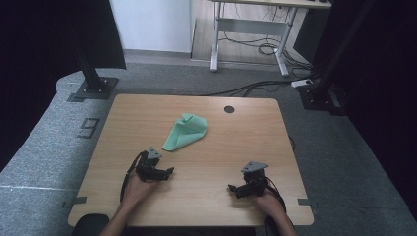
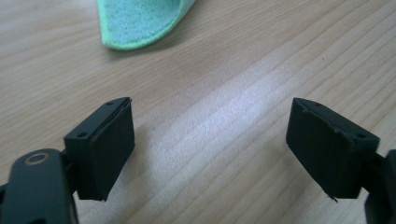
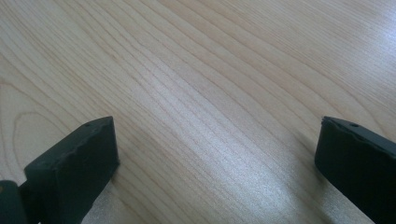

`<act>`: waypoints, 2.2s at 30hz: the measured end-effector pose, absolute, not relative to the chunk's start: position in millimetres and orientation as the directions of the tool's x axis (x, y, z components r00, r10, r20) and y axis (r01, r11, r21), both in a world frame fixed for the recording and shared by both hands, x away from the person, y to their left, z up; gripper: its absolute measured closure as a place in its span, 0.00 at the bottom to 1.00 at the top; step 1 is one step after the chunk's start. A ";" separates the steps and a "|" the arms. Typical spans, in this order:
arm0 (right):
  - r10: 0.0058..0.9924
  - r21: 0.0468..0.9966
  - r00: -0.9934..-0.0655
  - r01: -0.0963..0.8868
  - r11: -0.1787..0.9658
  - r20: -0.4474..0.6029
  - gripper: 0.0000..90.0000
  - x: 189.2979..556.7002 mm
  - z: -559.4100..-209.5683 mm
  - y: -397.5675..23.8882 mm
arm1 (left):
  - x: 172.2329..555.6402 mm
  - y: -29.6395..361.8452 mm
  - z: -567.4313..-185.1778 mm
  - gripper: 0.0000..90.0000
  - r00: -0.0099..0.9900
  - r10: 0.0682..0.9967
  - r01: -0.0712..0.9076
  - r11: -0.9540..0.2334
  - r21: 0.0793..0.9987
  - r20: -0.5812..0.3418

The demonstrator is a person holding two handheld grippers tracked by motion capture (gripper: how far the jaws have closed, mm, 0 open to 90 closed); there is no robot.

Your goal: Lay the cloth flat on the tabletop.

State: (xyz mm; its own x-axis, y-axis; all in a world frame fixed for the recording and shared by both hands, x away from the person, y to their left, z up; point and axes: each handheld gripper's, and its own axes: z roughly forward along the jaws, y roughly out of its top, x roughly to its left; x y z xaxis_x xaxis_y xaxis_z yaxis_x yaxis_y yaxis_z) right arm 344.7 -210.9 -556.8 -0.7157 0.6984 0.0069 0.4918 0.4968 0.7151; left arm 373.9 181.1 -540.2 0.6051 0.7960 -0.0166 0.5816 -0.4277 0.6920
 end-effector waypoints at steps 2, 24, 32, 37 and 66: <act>0.698 0.715 -0.716 0.492 0.497 0.007 0.00 344.7 -556.8 -210.8 | 376.1 180.6 -539.3 0.19 0.606 0.795 0.582 -0.427 0.692 -0.018; 0.699 0.715 -0.715 0.492 0.497 0.006 0.00 344.6 -556.8 -210.8 | 414.5 168.0 -513.6 0.43 0.633 0.774 0.528 -0.412 0.743 -0.020; 0.699 0.715 -0.715 0.492 0.497 0.007 0.00 344.6 -556.8 -210.8 | 435.3 153.0 -516.5 0.63 0.647 0.762 0.528 -0.433 0.731 -0.016; 0.699 0.715 -0.715 0.492 0.497 0.006 0.00 344.6 -556.8 -210.8 | 447.2 149.6 -526.0 0.73 0.637 0.770 0.558 -0.436 0.706 -0.028; 0.699 0.715 -0.715 0.492 0.497 0.007 0.00 344.6 -556.8 -210.8 | 383.0 158.1 -531.6 0.97 0.715 0.694 0.534 -0.471 0.702 -0.078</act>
